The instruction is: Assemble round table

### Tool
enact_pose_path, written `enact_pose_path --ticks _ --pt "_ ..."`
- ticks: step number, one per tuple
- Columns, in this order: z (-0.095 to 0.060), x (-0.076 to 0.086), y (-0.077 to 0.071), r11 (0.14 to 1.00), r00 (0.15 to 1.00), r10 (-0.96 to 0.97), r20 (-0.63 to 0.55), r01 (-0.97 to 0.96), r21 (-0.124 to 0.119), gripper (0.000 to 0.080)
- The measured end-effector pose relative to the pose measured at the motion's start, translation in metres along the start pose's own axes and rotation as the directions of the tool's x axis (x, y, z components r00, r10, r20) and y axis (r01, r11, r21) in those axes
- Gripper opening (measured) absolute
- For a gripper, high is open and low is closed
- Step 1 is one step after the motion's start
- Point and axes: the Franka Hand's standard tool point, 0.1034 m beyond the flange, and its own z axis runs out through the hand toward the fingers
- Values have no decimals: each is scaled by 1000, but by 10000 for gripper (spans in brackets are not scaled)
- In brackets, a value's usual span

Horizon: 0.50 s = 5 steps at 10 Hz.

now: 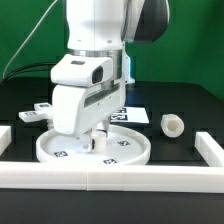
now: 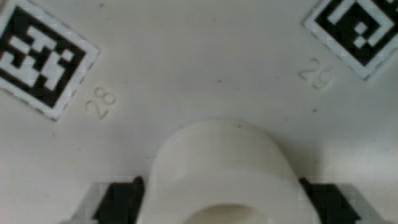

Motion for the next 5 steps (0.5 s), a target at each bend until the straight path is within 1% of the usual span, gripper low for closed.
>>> enact_pose_path --ticks 3,4,5 --pt "0 0 0 1000 1000 0 0 0 0 406" --pt "0 5 0 1000 1000 -13 -1 13 -2 406" --pt "0 18 1 999 999 -32 -9 32 -6 406"
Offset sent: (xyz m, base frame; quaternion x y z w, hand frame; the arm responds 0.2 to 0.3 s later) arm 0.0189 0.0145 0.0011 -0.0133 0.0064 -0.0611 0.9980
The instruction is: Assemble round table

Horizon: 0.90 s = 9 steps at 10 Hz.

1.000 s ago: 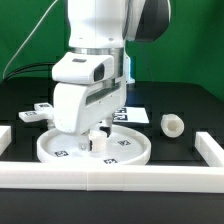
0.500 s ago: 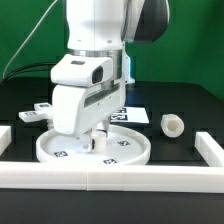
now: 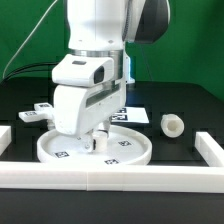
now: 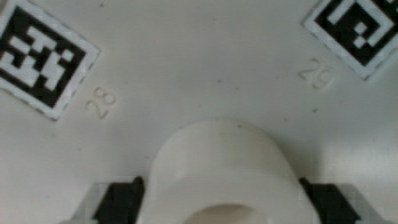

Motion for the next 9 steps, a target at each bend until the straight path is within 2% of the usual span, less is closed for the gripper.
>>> enact_pose_path --ticks 1,5,9 --pt "0 13 0 1000 1000 -19 -11 19 -5 406" --pt "1 44 -10 1000 999 -27 -24 27 13 407" --pt "1 60 -17 999 999 -32 -32 32 16 407"
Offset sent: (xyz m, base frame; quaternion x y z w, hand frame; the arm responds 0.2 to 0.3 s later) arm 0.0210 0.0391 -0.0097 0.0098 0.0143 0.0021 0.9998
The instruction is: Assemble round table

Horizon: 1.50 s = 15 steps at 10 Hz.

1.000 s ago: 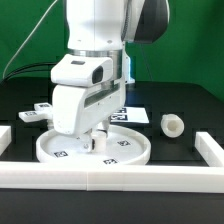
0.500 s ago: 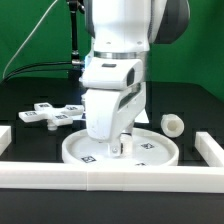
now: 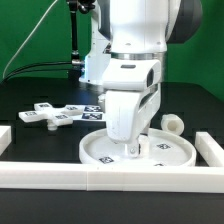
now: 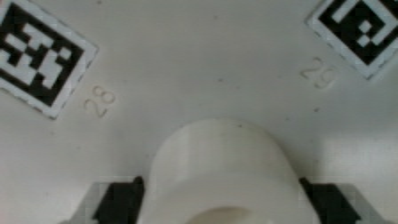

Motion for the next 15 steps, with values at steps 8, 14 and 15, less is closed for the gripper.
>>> enact_pose_path --ticks 8,14,15 --pt "1 12 -5 999 999 37 -2 -37 2 474" --pt "-16 -2 -24 981 981 196 9 -196 0 647" --pt "-23 -5 -30 963 963 268 16 -268 1 649"
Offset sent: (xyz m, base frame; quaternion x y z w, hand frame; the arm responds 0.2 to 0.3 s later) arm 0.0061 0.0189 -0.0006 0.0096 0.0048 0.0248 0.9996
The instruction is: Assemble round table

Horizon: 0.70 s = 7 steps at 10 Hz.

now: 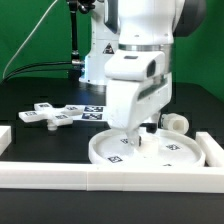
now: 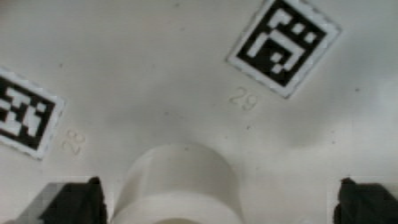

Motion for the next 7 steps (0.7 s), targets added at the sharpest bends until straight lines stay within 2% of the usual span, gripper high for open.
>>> enact_pose_path --ticks 2,4,7 --pt "-12 1 -17 990 990 140 4 -140 -4 649" --pt "-13 10 -31 983 983 182 -4 -182 -10 649" --pt "-13 8 -30 982 982 186 -2 -186 -9 649"
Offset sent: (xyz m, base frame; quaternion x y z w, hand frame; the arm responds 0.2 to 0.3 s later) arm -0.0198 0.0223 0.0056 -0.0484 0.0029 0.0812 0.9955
